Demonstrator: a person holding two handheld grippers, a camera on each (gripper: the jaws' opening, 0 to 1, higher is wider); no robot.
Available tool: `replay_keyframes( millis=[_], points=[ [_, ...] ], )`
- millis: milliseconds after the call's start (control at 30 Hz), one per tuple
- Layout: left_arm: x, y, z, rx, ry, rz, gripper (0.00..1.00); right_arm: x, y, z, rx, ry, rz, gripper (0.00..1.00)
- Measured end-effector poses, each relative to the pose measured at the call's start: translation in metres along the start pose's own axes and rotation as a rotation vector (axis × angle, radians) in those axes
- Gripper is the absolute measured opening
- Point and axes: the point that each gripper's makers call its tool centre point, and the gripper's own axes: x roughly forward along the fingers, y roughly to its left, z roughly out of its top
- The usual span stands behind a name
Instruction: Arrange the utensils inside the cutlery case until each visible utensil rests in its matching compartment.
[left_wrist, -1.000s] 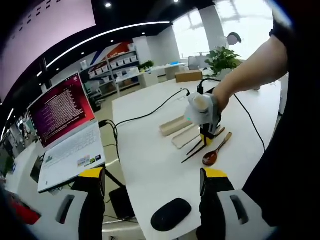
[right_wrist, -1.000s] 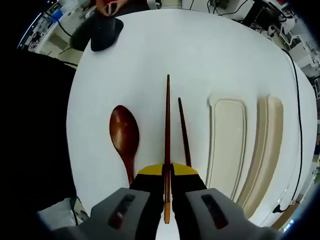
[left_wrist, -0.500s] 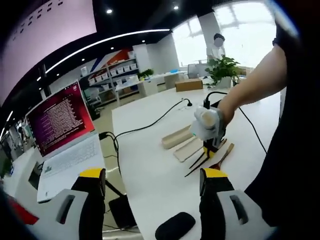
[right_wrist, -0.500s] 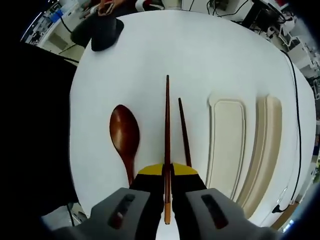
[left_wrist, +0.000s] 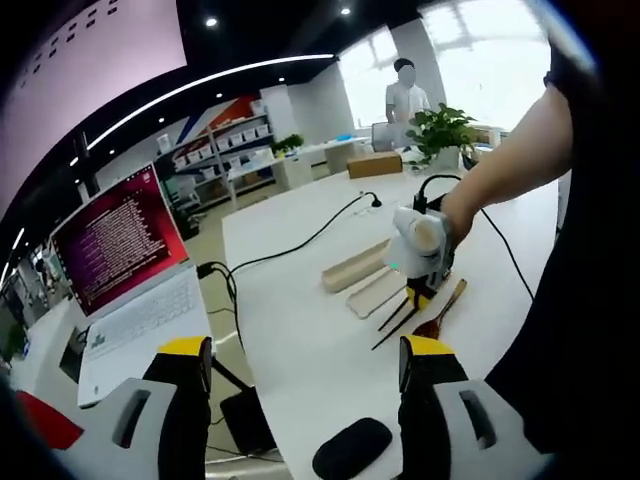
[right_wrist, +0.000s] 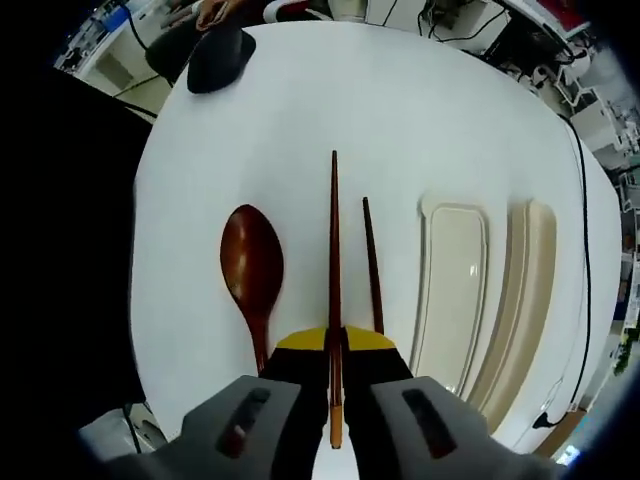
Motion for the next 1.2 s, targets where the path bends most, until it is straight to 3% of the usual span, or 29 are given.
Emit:
replay_keyframes(
  millis=[633, 1200],
  points=[
    [-0.001, 0.002, 0.009, 0.015, -0.007, 0.014, 0.78, 0.001, 0.0, -0.001, 0.016, -0.043, 0.0, 0.0],
    [0.005, 0.0, 0.006, 0.014, 0.005, 0.006, 0.78, -0.001, 0.002, 0.0, 0.015, -0.065, 0.014, 0.0]
  ],
)
